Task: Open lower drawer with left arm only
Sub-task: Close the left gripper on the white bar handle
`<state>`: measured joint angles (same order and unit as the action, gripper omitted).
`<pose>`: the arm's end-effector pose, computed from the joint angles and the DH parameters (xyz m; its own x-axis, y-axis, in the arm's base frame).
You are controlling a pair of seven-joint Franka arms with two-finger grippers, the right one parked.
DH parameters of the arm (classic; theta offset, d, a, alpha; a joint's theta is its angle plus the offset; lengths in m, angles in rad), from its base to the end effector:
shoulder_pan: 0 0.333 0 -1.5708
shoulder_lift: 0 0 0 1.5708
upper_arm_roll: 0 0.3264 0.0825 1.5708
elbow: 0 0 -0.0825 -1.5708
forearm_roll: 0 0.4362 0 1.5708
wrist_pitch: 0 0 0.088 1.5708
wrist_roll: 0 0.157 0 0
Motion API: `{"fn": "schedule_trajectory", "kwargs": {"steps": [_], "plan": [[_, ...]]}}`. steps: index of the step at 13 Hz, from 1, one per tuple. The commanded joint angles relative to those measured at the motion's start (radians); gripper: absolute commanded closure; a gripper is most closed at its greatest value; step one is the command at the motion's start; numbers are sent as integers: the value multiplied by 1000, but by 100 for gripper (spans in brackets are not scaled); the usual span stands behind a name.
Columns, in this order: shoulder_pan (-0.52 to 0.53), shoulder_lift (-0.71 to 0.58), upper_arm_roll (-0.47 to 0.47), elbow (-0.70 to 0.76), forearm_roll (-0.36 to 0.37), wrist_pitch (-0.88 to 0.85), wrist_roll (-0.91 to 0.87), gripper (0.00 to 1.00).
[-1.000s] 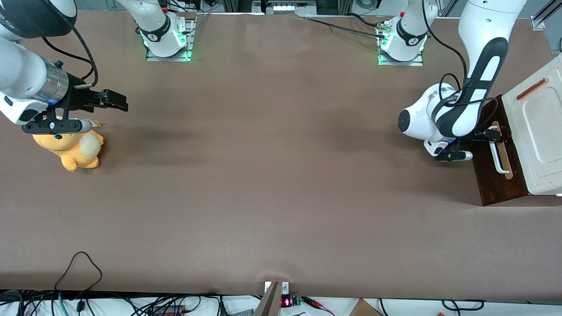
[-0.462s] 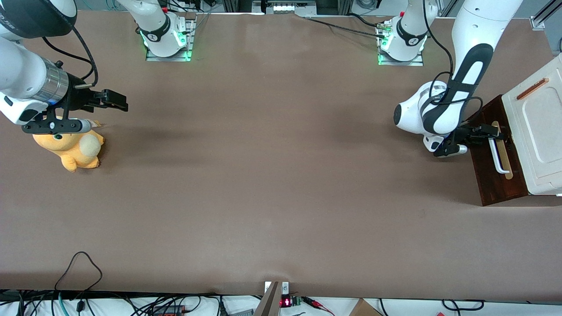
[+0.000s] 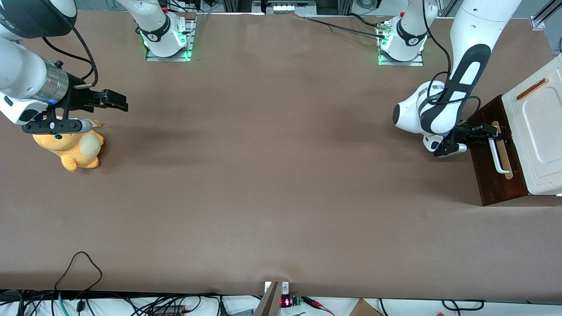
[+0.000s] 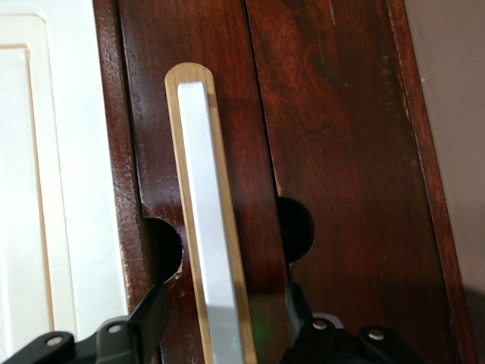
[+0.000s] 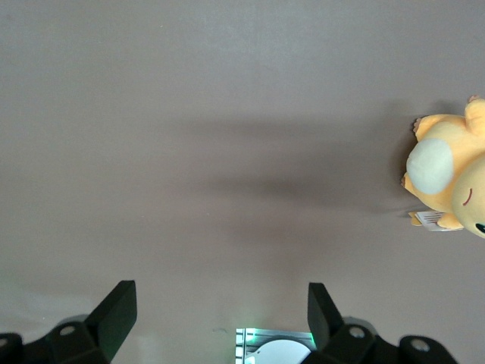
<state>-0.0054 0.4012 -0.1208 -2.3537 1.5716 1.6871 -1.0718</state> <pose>0.4973 0.0787 0.1252 0.9788 -0.1764 -0.1037 -0.1283 -0.1339 -0.9827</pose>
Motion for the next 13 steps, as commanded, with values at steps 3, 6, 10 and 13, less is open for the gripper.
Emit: {"fn": "schedule_trajectory", "kwargs": {"steps": [3, 6, 10, 13], "plan": [[-5, 10, 17, -6, 47, -9, -34, 32], [-5, 14, 20, -6, 48, -6, -36, 39], [-5, 18, 21, -6, 48, -6, -36, 59], [-5, 18, 29, -6, 48, 5, -36, 67]]}}
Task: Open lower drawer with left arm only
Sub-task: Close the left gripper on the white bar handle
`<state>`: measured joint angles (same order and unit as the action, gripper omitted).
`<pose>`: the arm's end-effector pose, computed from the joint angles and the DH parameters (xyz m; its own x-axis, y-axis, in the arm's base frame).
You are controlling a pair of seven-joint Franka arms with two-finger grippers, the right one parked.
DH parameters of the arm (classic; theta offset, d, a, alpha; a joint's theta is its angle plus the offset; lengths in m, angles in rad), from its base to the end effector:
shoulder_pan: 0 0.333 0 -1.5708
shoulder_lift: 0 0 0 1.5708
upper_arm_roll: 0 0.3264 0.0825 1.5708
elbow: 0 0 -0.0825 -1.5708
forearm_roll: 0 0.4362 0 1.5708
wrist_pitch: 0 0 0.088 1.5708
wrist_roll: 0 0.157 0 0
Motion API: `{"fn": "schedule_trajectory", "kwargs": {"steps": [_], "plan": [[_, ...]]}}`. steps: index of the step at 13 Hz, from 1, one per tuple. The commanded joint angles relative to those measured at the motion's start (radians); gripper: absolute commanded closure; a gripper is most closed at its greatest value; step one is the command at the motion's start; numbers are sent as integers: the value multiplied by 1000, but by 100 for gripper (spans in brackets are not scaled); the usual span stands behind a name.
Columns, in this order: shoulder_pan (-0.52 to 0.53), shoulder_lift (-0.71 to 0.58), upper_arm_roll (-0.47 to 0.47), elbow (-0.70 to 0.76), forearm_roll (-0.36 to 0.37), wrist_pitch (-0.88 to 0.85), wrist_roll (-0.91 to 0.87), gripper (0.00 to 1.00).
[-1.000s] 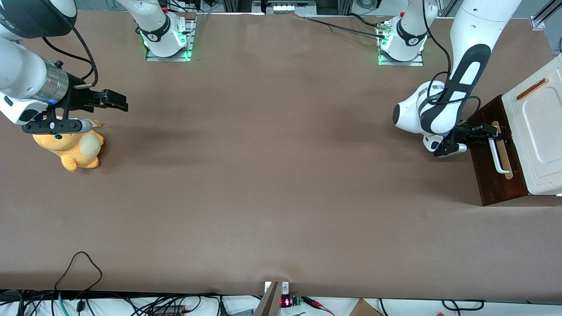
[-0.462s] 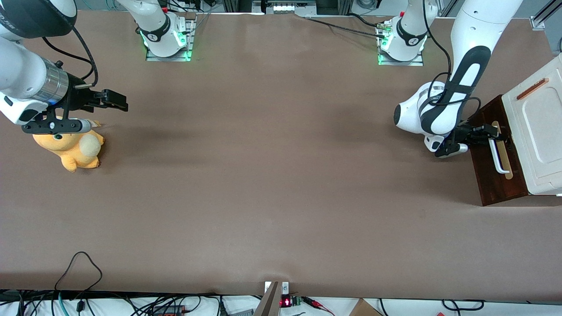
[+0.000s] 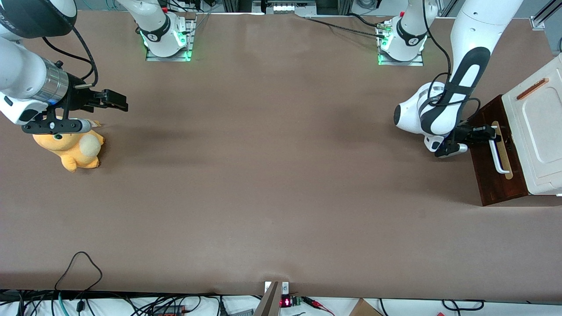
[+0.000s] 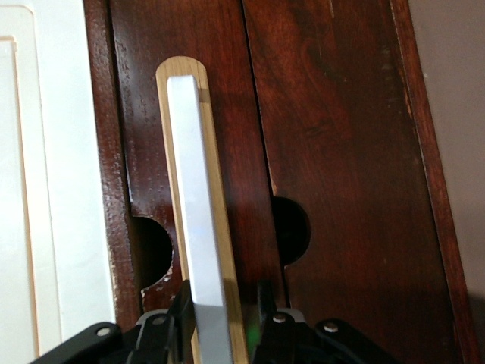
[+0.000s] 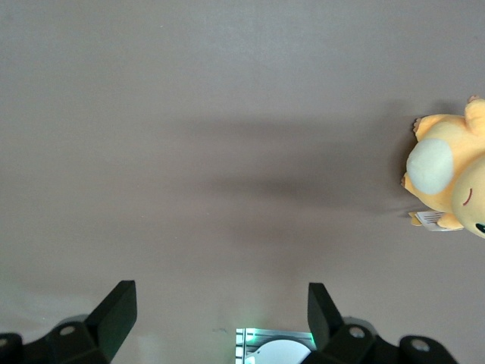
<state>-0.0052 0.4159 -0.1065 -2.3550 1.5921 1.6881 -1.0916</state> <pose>0.4953 0.0862 0.1191 0.9788 -0.1785 -0.1005 -0.1238 -0.1244 -0.9845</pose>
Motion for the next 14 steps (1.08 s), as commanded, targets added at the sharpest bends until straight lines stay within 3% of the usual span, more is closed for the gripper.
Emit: {"fn": "schedule_trajectory", "kwargs": {"steps": [1, 4, 8, 14], "plan": [[-6, 3, 17, -4, 28, 4, -16, 70], [-6, 3, 19, -4, 28, 4, -16, 76], [-6, -2, 18, -1, 28, 4, -17, 99], [-27, -3, 14, 13, 28, 5, -16, 100]]}}
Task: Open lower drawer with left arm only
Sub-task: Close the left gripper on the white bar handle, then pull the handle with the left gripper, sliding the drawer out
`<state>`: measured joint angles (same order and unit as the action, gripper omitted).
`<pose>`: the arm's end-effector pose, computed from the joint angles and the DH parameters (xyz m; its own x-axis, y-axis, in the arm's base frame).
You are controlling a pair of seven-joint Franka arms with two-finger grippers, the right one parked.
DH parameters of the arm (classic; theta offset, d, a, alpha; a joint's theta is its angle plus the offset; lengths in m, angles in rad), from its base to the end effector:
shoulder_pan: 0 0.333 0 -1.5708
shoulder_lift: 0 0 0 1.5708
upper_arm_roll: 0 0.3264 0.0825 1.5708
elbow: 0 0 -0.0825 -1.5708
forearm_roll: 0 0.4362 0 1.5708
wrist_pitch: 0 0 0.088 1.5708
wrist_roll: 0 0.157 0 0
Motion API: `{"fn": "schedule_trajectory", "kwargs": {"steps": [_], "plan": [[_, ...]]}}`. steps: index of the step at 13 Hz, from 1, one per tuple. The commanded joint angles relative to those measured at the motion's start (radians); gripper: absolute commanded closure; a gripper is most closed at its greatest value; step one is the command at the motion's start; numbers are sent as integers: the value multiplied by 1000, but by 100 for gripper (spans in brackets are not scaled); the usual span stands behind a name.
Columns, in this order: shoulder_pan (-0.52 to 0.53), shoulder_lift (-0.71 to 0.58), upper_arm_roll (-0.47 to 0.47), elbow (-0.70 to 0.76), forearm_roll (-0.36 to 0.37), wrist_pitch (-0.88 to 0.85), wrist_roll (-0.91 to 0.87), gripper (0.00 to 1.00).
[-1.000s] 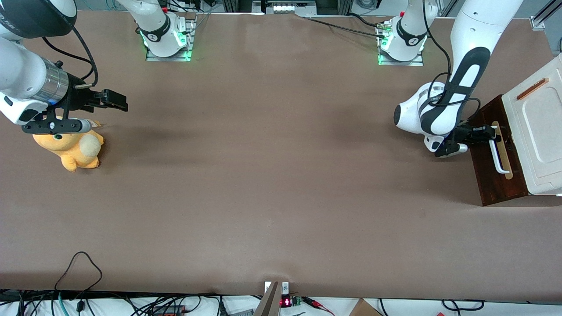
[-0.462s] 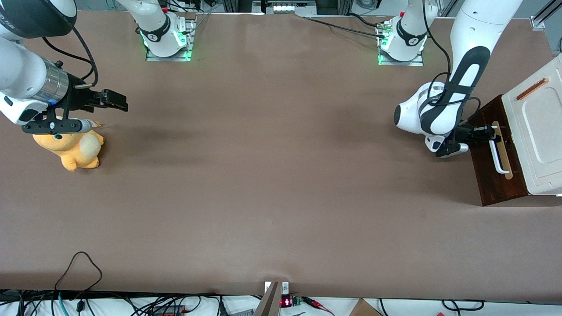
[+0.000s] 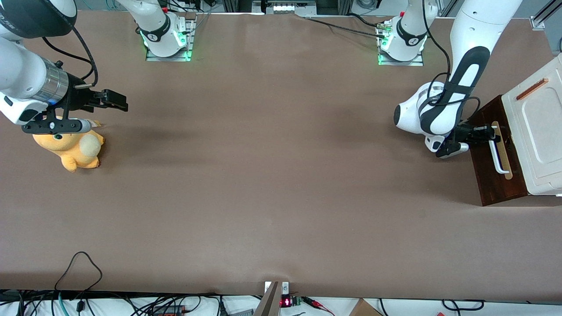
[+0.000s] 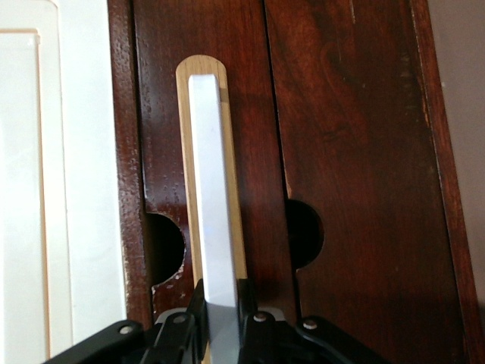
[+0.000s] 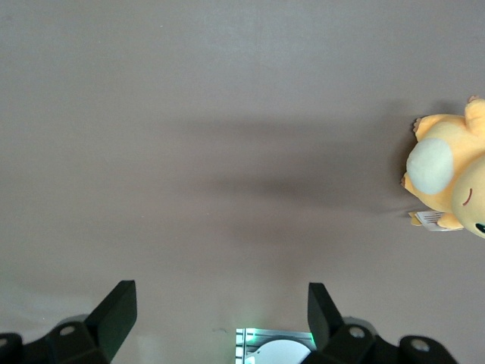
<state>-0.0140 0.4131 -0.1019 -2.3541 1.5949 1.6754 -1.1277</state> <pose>0.4966 0.0857 0.1227 0.9825 -0.1754 -0.0623 -0.0835 -0.1162 -0.9897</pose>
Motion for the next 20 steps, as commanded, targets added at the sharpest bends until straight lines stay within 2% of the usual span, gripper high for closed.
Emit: {"fn": "schedule_trajectory", "kwargs": {"steps": [1, 13, 15, 20], "plan": [[-26, 0, 10, 18, 25, 23, 23, 100], [-44, -30, -97, 27, 2, 29, 32, 100], [-50, -28, -117, 44, -39, 27, 34, 100], [-63, -27, -134, 56, -53, 27, 55, 100]]}}
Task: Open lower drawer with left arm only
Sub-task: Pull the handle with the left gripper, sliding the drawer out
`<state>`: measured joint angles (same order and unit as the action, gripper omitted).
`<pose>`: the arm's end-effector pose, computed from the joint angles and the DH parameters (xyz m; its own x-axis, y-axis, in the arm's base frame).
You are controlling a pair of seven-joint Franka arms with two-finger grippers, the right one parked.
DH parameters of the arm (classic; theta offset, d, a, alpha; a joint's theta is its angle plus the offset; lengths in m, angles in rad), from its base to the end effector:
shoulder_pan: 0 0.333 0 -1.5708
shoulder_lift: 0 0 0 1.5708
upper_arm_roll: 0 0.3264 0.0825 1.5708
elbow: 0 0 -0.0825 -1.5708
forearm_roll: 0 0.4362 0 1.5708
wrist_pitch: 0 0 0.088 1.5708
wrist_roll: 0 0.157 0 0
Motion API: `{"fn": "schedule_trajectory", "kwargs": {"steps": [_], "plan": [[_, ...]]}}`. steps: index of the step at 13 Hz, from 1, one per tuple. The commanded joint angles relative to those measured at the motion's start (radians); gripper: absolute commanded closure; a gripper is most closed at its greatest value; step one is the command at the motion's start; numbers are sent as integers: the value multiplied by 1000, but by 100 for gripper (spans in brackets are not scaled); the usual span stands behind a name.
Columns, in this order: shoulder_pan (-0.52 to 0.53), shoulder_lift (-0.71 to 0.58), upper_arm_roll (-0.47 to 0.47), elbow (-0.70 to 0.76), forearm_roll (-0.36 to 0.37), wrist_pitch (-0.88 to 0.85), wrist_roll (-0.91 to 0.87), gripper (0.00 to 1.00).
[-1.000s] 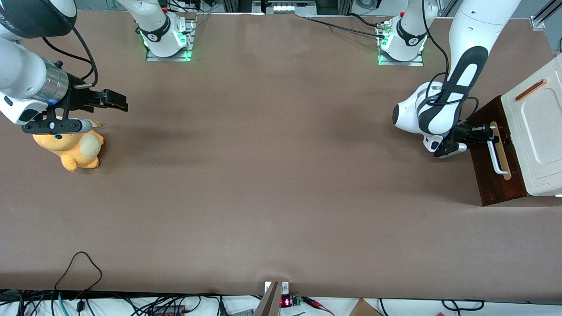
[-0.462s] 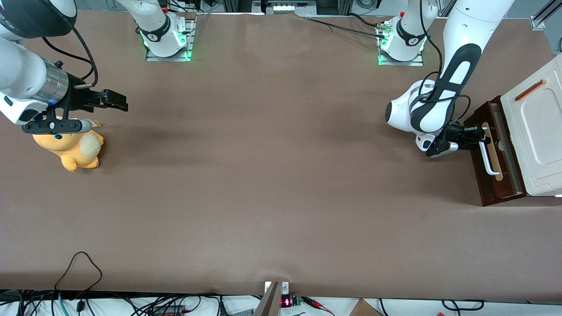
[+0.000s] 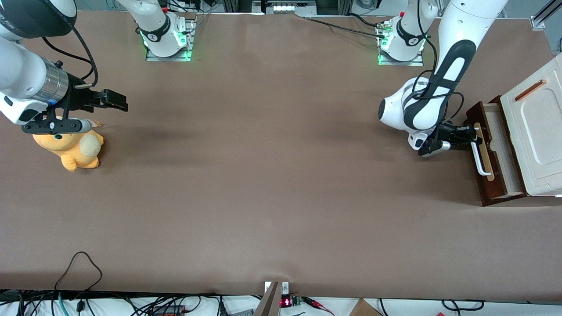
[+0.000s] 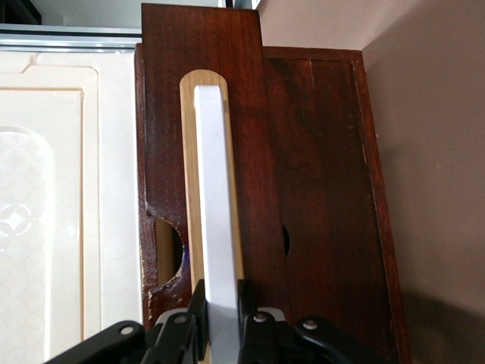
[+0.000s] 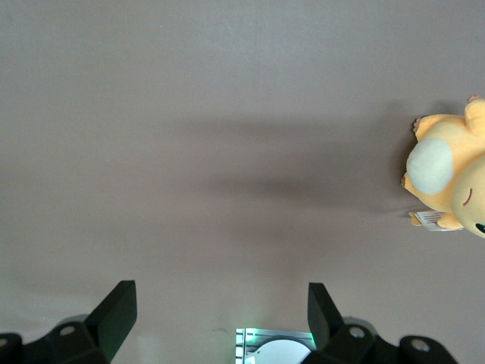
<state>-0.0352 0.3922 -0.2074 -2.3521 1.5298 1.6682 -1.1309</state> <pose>0.4989 0.0200 0.1282 0.9722 -0.2319 -0.0323 -0.0735 -0.1711 -0.9825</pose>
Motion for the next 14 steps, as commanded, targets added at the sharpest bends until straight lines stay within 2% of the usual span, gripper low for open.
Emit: {"fn": "schedule_trajectory", "kwargs": {"steps": [1, 7, 10, 14], "plan": [[-45, -4, -30, 59, 12, 35, 59, 100], [-55, -3, -44, 73, -3, 35, 86, 100], [-55, -4, -72, 102, -57, 35, 88, 100], [-55, -6, -72, 102, -71, 35, 86, 100]]}}
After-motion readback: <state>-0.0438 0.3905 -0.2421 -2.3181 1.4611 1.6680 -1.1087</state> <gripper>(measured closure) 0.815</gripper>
